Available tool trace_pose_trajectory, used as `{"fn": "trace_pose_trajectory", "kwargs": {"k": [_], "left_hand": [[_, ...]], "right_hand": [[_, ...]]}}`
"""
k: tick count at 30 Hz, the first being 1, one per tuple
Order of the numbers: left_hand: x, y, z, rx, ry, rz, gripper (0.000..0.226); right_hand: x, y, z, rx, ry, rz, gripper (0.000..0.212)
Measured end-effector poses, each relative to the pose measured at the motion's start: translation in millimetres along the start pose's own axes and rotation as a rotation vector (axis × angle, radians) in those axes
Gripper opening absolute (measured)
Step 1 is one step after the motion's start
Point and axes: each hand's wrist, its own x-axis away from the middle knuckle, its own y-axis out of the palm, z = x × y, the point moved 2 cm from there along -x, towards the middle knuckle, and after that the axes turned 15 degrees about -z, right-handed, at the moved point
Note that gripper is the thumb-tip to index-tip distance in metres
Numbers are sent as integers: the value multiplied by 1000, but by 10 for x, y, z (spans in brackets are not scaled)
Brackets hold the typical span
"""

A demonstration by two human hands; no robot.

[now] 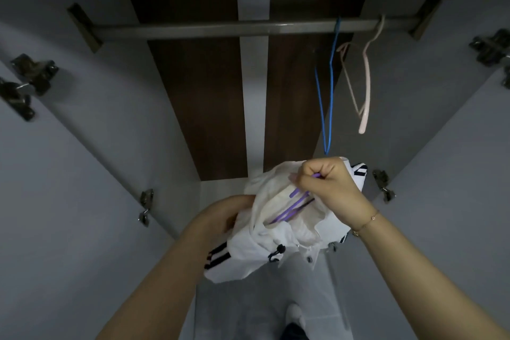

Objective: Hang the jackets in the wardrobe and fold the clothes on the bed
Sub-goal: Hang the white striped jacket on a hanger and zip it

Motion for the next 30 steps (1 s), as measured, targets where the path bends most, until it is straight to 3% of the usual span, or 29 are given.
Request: {"fn": "trace_pose_trajectory", "kwargs": {"k": [3, 4, 6, 8, 11, 14, 16, 18, 20, 22, 25, 27, 30], "left_hand": [[-77, -71, 211, 206, 254, 98, 22], [-85, -247, 274, 246, 306, 226, 30], [-12, -599, 251, 110, 241, 470, 43], [30, -762, 140, -46, 202, 357, 46], [91, -508, 88, -194, 157, -47, 61], [153, -173, 35, -491, 111, -196, 85], [219, 78, -73, -553, 163, -287, 85], [263, 297, -177, -682, 298, -257, 78], [281, 383, -203, -895, 413, -69, 96], [282, 423, -188, -1214, 413, 95, 106], [189, 418, -147, -1470, 413, 142, 69], [123, 413, -124, -1420, 434, 134, 44], [28, 354, -100, -1163, 454, 71, 39]], "right_hand": [[113, -68, -30, 67, 12, 28, 55], [165, -115, -42, 84, 21, 56, 53], [278, -199, -58, 98, 38, 127, 45], [327, -248, -69, 65, 40, 206, 45], [242, -251, -29, 9, 17, 244, 49], [110, -166, -1, -5, 24, 261, 57], [21, -130, -17, 9, 8, 310, 56], [-62, -107, -45, 15, 0, 378, 50], [-118, -103, -71, 8, 18, 406, 47], [-122, -116, -61, -13, 37, 409, 49], [-78, -139, -29, -67, 60, 391, 50], [-52, -137, -16, -119, 83, 331, 50], [-13, -255, -55, -81, 124, 207, 49]]}}
